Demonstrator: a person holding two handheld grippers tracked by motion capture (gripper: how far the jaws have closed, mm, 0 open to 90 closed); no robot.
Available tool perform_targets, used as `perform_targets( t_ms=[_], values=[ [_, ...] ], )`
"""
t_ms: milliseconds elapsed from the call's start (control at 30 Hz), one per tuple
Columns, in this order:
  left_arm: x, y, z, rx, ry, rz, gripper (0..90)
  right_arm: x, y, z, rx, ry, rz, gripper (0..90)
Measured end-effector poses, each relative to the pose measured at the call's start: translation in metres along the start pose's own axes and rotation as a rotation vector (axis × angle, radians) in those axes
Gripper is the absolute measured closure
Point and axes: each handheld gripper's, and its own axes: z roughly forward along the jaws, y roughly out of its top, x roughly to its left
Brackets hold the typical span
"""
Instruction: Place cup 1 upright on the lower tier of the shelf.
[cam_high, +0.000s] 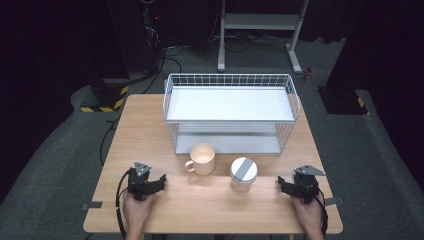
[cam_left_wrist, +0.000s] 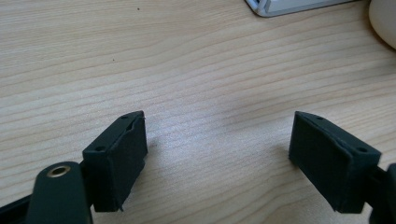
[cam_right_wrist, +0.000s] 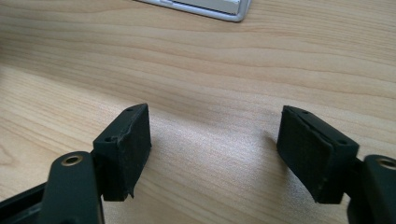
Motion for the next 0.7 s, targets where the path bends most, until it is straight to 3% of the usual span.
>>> perform_targets(
  t_ms=[400, 567, 700],
  values=[
    [0.000, 0.000, 0.000, 0.001, -0.002, -0.001, 19.0, -0.002, 0.000, 0.000, 0.004, -0.003, 0.001, 22.8],
    [0.000, 0.000, 0.000, 0.001, 0.000, 0.001, 19.0, -0.011, -0.001, -0.001, 0.019, 0.015, -0.013, 15.0],
    [0.000, 0.000, 0.000, 0.001, -0.001, -0.001, 18.9, -0.013, -0.004, -0.003, 0.024, 0.018, -0.012, 13.9]
  ],
)
